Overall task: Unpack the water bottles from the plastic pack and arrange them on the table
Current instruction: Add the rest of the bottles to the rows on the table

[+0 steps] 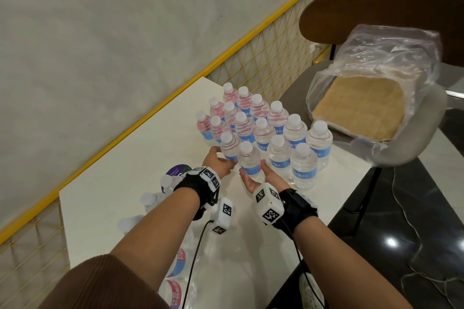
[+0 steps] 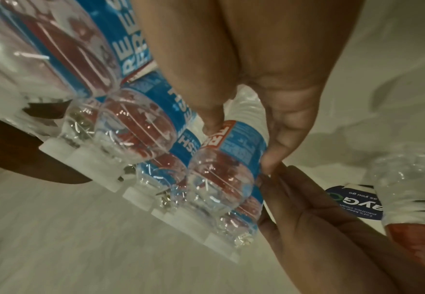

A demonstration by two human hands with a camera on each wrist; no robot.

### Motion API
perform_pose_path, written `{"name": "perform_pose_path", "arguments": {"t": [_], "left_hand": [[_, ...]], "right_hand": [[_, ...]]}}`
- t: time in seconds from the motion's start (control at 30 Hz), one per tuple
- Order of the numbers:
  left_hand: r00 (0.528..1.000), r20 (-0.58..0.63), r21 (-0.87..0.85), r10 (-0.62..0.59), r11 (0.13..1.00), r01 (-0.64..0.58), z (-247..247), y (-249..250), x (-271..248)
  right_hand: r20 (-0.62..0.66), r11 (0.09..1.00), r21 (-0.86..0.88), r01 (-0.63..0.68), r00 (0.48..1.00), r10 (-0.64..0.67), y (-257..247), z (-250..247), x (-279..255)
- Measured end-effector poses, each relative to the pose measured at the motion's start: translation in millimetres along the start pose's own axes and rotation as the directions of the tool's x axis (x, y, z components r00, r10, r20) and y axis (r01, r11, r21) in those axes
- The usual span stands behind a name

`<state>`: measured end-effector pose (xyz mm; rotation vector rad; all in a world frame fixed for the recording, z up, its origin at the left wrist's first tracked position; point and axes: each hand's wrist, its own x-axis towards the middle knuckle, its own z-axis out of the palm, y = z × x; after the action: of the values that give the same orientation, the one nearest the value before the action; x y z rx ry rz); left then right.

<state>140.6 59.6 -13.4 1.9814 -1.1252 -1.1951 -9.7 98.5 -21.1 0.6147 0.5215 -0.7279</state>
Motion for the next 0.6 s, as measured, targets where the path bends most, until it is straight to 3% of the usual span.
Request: {"name": "perform_pose_path", "arguments": {"t": [0.1, 0.27, 0.3, 0.33, 0.37, 0.43, 0.5, 0.53, 0.6], "left_hand": [[0.999, -0.005, 0.000, -0.036, 0.999, 0.036, 4, -5, 2], [0.988, 0.019, -0.055, -0.151, 0.987, 0.152, 0, -10, 2], [0.988, 0.038, 0.135, -0.148, 0.981, 0.142, 1, -6, -6], [0.997, 0.073, 0.410, -0.037, 0.912, 0.003, 1, -8, -11], [0.993, 0.116, 0.521, 0.022, 0.849, -0.080, 0, -7, -14], [0.992, 0.128, 0.417, -0.014, 0.908, -0.041, 3, -2, -12], [0.995, 0.074, 0.102, -0.060, 0.993, 0.052, 8, -2, -3], [0.997, 0.066, 0.075, -0.037, 0.997, 0.032, 10, -2, -1], [0.994, 0.108, 0.356, 0.017, 0.933, -0.054, 8, -4, 8]], "right_hand": [[-0.039, 0.999, -0.004, 0.035, 0.999, -0.035, -1, -1, -3], [0.043, 0.995, -0.021, 0.098, 0.994, -0.097, 7, 0, -20], [0.025, 0.996, -0.007, 0.091, 0.996, -0.090, 6, -1, -18], [0.015, 0.997, -0.011, 0.081, 0.997, -0.081, 5, 0, -16], [0.020, 0.997, -0.026, 0.075, 0.997, -0.075, 3, 0, -12], [0.005, 0.998, -0.010, 0.061, 0.998, -0.061, 2, 2, -9], [0.027, 0.999, 0.023, 0.035, 0.999, -0.036, -1, 0, -7], [0.038, 0.998, 0.058, 0.022, 0.999, -0.024, -2, -2, -8], [0.053, 0.994, 0.113, -0.002, 0.999, -0.004, -3, -4, -11]]}}
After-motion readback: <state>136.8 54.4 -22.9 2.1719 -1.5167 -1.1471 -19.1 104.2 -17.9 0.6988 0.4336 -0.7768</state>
